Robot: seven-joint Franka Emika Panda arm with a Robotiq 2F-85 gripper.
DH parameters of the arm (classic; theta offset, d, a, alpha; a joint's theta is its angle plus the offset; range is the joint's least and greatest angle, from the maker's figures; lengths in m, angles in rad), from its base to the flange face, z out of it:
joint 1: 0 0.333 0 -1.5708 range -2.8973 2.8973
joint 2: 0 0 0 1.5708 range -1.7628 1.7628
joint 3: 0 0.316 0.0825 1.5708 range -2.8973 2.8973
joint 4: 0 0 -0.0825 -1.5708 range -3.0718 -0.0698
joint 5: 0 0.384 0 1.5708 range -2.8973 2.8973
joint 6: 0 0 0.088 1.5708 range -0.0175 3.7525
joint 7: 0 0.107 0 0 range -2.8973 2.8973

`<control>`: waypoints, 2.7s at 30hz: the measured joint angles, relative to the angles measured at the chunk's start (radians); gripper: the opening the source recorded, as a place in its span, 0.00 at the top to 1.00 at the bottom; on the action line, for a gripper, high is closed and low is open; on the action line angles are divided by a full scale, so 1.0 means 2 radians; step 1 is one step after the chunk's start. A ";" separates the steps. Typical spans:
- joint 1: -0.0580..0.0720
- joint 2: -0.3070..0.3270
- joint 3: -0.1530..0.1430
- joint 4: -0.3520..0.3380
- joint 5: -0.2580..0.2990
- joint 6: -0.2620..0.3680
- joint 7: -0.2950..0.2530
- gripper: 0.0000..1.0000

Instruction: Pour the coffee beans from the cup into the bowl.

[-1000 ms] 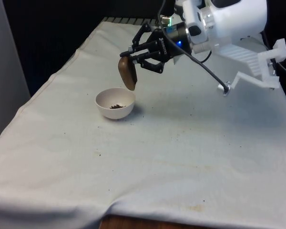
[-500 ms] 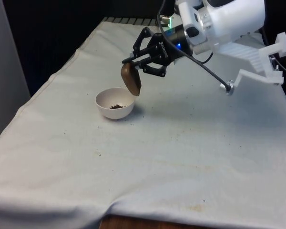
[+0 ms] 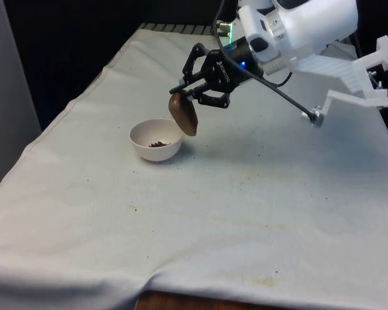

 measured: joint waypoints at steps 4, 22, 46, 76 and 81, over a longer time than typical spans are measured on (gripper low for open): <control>-0.001 0.000 -0.003 0.000 0.009 0.014 -0.001 0.99; -0.004 -0.001 -0.007 0.000 0.041 0.049 -0.003 0.99; -0.006 0.000 -0.018 -0.003 0.094 0.105 -0.013 0.99; -0.008 0.005 -0.030 -0.002 0.167 0.173 -0.063 0.99; -0.008 0.007 -0.032 -0.002 0.177 0.183 -0.071 0.99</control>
